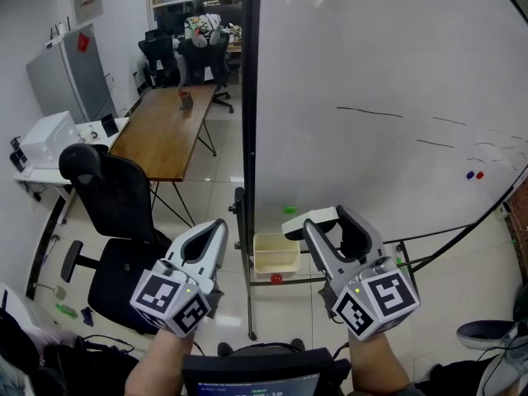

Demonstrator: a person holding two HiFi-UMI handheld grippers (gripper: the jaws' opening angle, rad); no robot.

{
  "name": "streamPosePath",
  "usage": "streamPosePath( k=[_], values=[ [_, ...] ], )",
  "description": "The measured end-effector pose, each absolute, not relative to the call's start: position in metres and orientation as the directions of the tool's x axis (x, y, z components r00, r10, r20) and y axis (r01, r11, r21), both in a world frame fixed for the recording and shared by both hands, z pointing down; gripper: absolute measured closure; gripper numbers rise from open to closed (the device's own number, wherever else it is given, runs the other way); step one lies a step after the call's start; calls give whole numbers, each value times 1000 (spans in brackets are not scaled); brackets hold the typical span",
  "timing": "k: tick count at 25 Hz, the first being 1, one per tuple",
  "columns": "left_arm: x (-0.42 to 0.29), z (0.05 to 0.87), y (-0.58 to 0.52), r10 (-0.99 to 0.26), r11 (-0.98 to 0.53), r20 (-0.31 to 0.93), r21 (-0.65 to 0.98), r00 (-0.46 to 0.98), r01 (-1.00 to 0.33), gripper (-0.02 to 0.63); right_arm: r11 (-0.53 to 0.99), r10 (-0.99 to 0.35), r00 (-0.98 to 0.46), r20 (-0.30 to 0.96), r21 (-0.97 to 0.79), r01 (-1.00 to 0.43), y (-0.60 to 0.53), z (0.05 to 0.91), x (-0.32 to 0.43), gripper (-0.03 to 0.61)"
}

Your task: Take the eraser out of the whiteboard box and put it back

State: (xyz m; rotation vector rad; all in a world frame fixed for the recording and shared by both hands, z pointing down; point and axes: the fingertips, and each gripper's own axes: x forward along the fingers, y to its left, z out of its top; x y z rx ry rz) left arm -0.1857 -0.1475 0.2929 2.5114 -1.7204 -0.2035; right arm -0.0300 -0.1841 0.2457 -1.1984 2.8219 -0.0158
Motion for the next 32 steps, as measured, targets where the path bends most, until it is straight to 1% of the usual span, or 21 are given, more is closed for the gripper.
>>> streamPosePath(
  k=[6,14,22,32],
  values=[
    [-187,301,-151,-937,-350,-53,149,346,-925,578,688,-726,-686,-45,-50,-724,-190,257,-30,314],
    [-191,324,-157,-938,-341,-1,162,346,-926,578,680,-731,-682,12,-69,-730,-200,290,-36,313],
    [-188,364,-162,-936,-331,63,177,346,-927,578,674,-726,-678,109,-80,-734,-206,345,-45,313],
    [-186,419,-161,-926,-310,155,210,344,-927,578,666,-726,-664,180,-58,-744,-209,408,-56,314]
  ],
)
